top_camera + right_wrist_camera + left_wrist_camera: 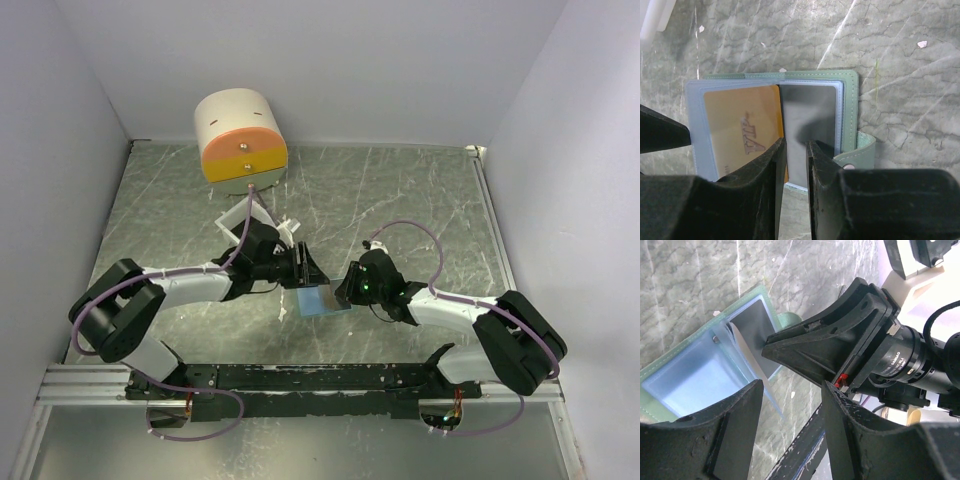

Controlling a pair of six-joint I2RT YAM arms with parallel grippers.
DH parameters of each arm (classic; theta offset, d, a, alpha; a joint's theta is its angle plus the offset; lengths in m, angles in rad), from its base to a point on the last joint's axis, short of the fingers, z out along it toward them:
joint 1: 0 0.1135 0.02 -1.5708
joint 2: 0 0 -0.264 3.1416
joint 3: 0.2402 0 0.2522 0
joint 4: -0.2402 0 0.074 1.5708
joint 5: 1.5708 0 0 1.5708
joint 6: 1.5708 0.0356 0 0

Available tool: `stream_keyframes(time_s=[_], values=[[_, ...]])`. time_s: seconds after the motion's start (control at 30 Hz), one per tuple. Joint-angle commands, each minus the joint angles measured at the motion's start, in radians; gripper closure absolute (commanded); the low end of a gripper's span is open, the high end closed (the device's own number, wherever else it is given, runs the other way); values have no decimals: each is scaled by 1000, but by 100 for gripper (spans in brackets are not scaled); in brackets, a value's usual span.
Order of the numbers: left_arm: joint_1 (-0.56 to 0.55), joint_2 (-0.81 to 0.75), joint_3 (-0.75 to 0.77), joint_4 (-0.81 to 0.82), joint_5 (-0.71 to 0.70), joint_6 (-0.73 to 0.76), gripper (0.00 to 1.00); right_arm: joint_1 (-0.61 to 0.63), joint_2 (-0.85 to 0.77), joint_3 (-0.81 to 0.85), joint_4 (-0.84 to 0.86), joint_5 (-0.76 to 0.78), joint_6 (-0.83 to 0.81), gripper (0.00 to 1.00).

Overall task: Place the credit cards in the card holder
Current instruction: Turn over the card slot in the card holder.

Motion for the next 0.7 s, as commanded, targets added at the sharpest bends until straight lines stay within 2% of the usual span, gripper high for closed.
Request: stream_keyframes(time_s=[0.0,0.47,0.67], values=[[3,18,44,54,36,15,39,1,1,-1,-86,-8,-20,76],[3,92,89,91,62,10,39,1,-57,27,-151,9,-32,72],[3,113,94,125,76,-4,39,1,-133,43,-233,49,-29,70]])
